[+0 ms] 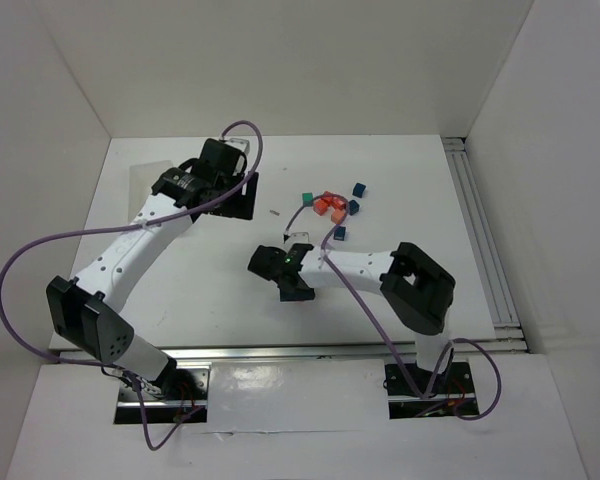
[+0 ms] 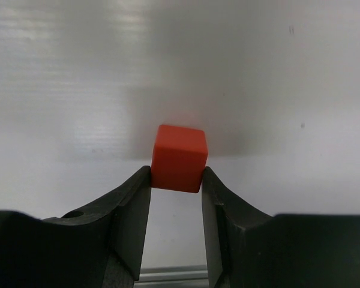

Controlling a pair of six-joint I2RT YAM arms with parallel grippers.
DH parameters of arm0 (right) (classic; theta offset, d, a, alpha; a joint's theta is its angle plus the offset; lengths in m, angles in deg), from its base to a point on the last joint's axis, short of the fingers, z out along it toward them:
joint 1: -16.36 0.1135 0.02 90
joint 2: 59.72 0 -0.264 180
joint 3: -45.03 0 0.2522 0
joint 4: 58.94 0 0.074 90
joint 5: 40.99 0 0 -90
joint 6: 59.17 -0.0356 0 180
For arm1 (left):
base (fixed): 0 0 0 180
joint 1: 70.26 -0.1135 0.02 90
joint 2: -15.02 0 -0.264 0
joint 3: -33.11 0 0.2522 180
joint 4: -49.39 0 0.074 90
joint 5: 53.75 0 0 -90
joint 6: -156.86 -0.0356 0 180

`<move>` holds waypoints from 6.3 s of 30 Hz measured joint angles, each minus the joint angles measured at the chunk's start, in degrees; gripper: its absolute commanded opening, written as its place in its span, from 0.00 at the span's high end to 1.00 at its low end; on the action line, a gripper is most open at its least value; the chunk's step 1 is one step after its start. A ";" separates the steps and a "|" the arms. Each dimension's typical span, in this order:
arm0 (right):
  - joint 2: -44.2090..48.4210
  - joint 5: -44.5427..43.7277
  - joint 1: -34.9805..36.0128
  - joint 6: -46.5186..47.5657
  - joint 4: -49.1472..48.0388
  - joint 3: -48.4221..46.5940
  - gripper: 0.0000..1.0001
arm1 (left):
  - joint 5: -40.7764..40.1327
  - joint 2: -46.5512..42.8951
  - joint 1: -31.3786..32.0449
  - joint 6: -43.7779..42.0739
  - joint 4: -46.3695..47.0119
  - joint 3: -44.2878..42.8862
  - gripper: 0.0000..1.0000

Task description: Build the wood block tower

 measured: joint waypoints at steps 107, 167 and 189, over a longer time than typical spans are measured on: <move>-1.38 12.92 -30.86 29.27 -17.33 0.33 0.63 | 13.25 3.74 -6.01 7.32 4.20 10.25 0.28; -12.81 9.18 -37.64 20.50 -9.49 -20.63 0.40 | 20.35 12.92 -1.14 15.89 15.23 17.68 0.43; -16.04 9.20 -37.59 20.79 -10.12 -20.06 0.61 | 19.96 12.90 -1.16 15.82 15.30 18.56 0.43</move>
